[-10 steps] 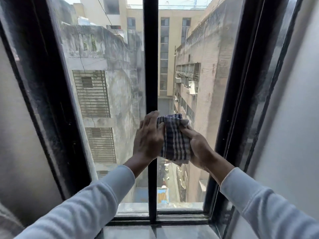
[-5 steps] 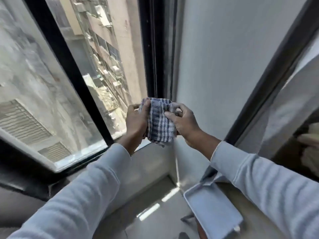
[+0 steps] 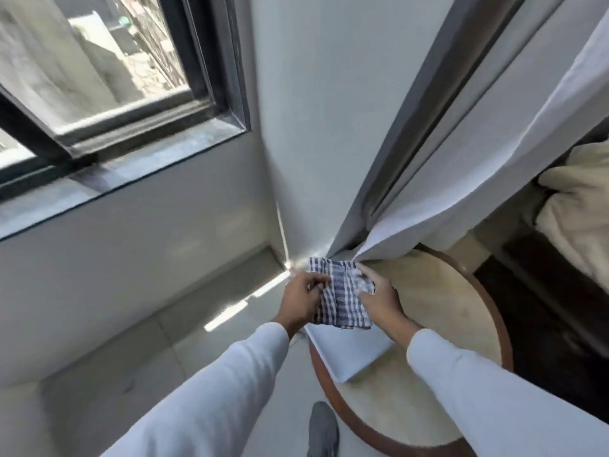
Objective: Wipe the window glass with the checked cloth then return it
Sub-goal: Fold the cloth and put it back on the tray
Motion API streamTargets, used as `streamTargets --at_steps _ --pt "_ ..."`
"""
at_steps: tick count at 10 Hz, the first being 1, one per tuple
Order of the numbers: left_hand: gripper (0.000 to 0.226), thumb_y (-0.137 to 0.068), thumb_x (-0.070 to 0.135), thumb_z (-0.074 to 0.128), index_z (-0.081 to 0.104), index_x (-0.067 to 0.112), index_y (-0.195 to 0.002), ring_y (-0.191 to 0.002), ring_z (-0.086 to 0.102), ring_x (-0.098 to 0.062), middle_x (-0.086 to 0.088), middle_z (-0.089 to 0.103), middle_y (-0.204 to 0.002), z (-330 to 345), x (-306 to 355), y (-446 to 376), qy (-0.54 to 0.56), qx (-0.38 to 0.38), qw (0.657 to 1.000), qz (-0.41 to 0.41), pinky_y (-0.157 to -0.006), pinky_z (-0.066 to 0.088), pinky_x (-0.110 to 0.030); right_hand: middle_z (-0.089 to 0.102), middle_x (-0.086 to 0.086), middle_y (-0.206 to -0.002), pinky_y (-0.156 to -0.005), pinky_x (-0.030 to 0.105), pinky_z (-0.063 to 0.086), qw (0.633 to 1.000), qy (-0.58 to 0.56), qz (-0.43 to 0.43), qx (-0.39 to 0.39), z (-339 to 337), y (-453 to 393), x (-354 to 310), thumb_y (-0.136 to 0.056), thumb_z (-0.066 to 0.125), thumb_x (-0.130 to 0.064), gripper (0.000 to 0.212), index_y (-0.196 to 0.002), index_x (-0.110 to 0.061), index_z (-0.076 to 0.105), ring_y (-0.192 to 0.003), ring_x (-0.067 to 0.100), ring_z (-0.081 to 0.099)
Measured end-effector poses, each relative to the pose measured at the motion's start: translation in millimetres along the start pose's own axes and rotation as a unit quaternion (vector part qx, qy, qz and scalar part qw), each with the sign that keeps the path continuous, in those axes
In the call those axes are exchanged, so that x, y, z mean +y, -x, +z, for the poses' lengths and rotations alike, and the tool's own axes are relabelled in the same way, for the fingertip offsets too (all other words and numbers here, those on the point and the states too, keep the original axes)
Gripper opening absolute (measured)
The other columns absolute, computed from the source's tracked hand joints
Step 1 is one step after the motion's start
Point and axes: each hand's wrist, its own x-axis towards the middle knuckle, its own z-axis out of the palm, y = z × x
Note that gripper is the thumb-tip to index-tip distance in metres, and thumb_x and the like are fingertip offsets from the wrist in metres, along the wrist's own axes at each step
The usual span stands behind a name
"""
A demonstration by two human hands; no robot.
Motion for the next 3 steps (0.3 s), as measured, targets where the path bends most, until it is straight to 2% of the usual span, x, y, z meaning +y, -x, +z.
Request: streamTargets --at_steps 1,2,3 --pt "0.037 -0.108 0.004 0.055 0.075 0.008 -0.138 -0.136 0.064 -0.028 -0.011 0.070 -0.146 37 -42 -39 -0.067 -0.037 0.997 0.002 -0.124 0.046 -0.037 0.056 0.006 -0.165 -0.117 0.029 0.045 0.999 0.033 0.017 -0.004 15 -42 50 -0.105 0.062 0.004 0.062 -0.162 -0.018 0.053 -0.152 0.027 0.053" --pt "0.046 -0.105 0.008 0.054 0.067 0.013 -0.150 -0.152 0.052 -0.034 -0.013 0.051 -0.168 60 -81 -62 -0.140 -0.073 0.987 -0.002 -0.126 0.040 -0.038 0.054 0.006 -0.167 -0.123 0.037 0.046 0.994 0.102 0.041 -0.007 31 -74 91 -0.108 0.061 -0.006 0.057 -0.163 -0.020 0.052 -0.153 0.030 0.052" --pt "0.044 -0.105 0.013 0.055 0.071 0.021 -0.145 -0.157 0.047 -0.029 -0.005 0.047 -0.172 56 -103 -74 -0.153 0.036 0.987 0.040 -0.124 0.043 -0.041 0.064 0.013 -0.155 -0.109 0.038 0.052 0.983 0.171 0.049 0.039 47 -89 109 -0.111 0.054 -0.013 0.041 -0.150 -0.020 0.064 -0.139 0.037 0.063"
